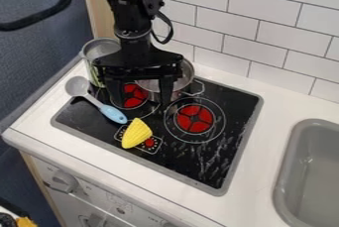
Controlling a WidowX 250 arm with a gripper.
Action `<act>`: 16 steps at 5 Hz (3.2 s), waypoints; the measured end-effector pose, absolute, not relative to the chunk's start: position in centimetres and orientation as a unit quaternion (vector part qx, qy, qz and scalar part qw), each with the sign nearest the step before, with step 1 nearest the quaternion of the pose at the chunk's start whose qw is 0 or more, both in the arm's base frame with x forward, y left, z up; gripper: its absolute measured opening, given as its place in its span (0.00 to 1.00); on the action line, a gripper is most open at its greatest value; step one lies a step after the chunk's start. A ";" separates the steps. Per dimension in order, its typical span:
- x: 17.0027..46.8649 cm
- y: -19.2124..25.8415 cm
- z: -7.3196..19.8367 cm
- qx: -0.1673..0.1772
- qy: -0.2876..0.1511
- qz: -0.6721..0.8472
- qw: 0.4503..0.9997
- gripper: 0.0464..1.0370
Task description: Move the blue spoon to the right side of the burner
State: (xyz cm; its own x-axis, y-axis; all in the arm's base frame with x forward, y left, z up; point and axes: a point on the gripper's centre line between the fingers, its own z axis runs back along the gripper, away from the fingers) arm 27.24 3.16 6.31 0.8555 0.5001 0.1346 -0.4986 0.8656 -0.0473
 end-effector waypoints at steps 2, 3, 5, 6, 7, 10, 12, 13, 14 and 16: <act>26.9 4.5 5.3 0.002 -0.061 0.293 0.954 0.96; 27.0 5.6 4.9 0.010 -0.062 0.322 0.945 0.96; 27.1 8.5 3.6 0.031 -0.063 0.388 0.919 0.96; 27.1 9.5 2.7 0.044 -0.058 0.414 0.907 0.96; 27.4 10.1 1.9 0.064 -0.070 0.452 0.887 0.96; 26.8 9.5 0.2 0.077 -0.056 0.539 0.837 0.96; 27.4 9.2 -1.0 0.065 -0.047 0.543 0.836 0.91; 28.0 9.1 -1.2 0.050 -0.066 0.548 0.833 0.61; 27.9 8.9 -1.2 0.047 -0.061 0.546 0.834 0.32; 26.3 10.1 -0.6 0.045 -0.055 0.551 0.831 0.28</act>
